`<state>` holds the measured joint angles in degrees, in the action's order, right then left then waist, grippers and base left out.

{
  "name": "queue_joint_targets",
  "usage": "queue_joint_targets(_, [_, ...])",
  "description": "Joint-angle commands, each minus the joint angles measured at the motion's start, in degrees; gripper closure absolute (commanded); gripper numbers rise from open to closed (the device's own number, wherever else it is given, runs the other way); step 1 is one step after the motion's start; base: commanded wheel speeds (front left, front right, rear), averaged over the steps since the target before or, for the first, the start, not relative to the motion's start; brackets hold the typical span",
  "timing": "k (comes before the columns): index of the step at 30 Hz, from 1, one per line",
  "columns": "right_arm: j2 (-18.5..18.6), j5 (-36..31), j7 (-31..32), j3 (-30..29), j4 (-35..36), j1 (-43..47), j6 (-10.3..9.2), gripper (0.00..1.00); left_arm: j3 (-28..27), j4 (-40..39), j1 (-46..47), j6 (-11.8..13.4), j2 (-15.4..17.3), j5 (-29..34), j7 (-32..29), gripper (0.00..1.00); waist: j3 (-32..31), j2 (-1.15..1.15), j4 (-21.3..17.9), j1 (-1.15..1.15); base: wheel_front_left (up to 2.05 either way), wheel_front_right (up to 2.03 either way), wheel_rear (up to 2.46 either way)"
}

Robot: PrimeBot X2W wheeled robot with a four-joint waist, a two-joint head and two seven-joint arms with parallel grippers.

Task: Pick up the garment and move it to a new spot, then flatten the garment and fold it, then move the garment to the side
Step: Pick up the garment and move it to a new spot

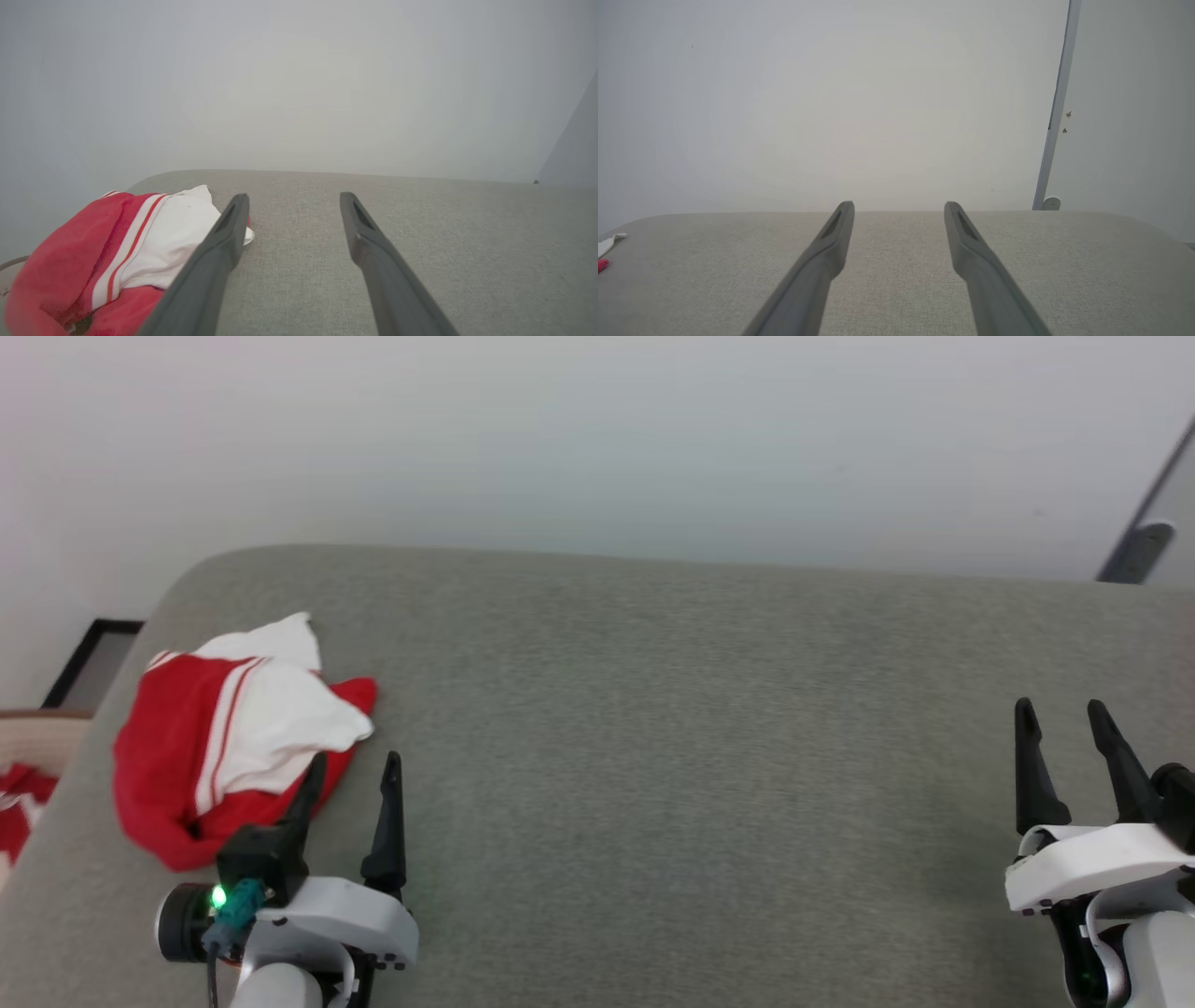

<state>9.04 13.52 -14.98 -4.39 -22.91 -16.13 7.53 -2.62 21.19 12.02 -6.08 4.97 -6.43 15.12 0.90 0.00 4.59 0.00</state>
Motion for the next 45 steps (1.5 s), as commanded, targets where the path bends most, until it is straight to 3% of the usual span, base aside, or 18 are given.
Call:
queue_joint_targets(1, [-0.02, 0.38, -0.27, 0.56, 0.29, 0.47, -0.08, 0.00, -0.30, -0.01, 0.53, -0.18, -0.24, -0.21, 0.05, 0.00, 0.18, 0.00, 2.18, 0.00, 0.00, 0.00, 0.00])
queue_joint_targets(23, [-1.08, 1.99, -0.18, 9.10, 0.69, -0.69, -0.08, 0.00, -1.34, -2.13, -3.71, 3.28, -2.04, -2.45, 0.04, 0.00, 0.31, 0.00, 24.96, 0.00, 0.00, 0.00, 0.00])
queue_joint_targets(31, [-1.28, 3.39, -0.18, 15.59, -0.97, -4.47, -0.08, 0.00, -2.38, -6.55, -6.77, 6.88, -2.10, -6.09, 0.04, 0.00, 2.09, 0.00, 26.10, 0.00, 0.00, 0.00, 0.00])
queue_joint_targets(38, [-1.23, 4.31, -0.18, 17.64, -1.51, -5.50, -0.08, 0.00, -1.37, -8.57, -8.22, 8.60, -2.08, -7.63, 0.04, 0.00, 2.70, 0.00, 26.11, 0.00, 0.00, 0.00, 0.00])
queue_joint_targets(42, [-0.95, 4.73, -0.18, 16.84, -0.93, -3.94, -0.08, 0.00, -0.06, -7.52, -6.80, 7.24, -2.08, -6.81, 0.04, 0.00, 2.64, 0.00, 25.73, 0.00, 0.00, 0.00, 0.00])
queue_joint_targets(45, [-1.18, 4.57, -0.18, 15.22, 0.19, -2.34, -0.08, 0.00, 1.74, -5.29, -4.12, 4.85, -1.87, -4.68, 0.04, 0.00, 2.55, 0.00, 25.19, 0.00, 0.00, 0.00, 0.00])
